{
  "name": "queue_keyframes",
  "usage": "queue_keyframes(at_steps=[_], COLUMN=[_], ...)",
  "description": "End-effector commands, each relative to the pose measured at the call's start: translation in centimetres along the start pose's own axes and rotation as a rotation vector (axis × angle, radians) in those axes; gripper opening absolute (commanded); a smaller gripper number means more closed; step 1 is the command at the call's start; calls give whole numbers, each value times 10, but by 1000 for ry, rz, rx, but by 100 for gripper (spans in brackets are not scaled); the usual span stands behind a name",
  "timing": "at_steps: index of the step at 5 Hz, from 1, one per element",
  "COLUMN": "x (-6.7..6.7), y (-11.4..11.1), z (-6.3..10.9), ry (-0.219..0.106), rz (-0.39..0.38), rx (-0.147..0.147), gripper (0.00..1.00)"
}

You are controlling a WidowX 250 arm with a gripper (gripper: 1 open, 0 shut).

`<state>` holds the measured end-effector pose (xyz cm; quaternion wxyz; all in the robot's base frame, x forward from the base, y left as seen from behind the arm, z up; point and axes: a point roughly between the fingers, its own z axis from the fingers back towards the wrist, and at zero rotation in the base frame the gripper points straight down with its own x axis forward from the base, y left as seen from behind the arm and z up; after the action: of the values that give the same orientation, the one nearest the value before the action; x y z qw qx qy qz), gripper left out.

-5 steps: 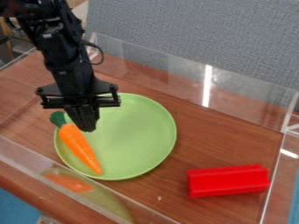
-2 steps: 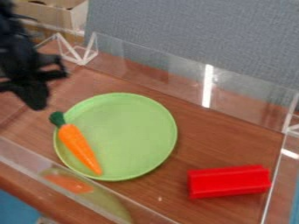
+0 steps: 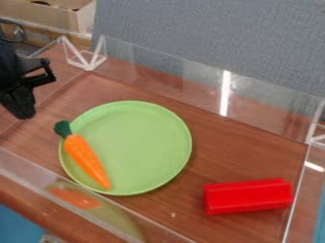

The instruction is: Put the carrot on the left side

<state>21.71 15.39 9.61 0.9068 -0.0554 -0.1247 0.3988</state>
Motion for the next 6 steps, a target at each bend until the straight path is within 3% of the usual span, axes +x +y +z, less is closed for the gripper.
queue_keyframes(at_steps=[1, 2, 3, 5, 6], x=[12, 16, 10, -5, -2], y=[7, 16, 15, 2, -3], z=[12, 16, 15, 17, 10], ry=[-41, -38, -21, 16, 40], rz=[5, 18, -13, -97, -146], rx=[10, 23, 19, -10, -25], gripper=[0, 0, 0, 0, 0])
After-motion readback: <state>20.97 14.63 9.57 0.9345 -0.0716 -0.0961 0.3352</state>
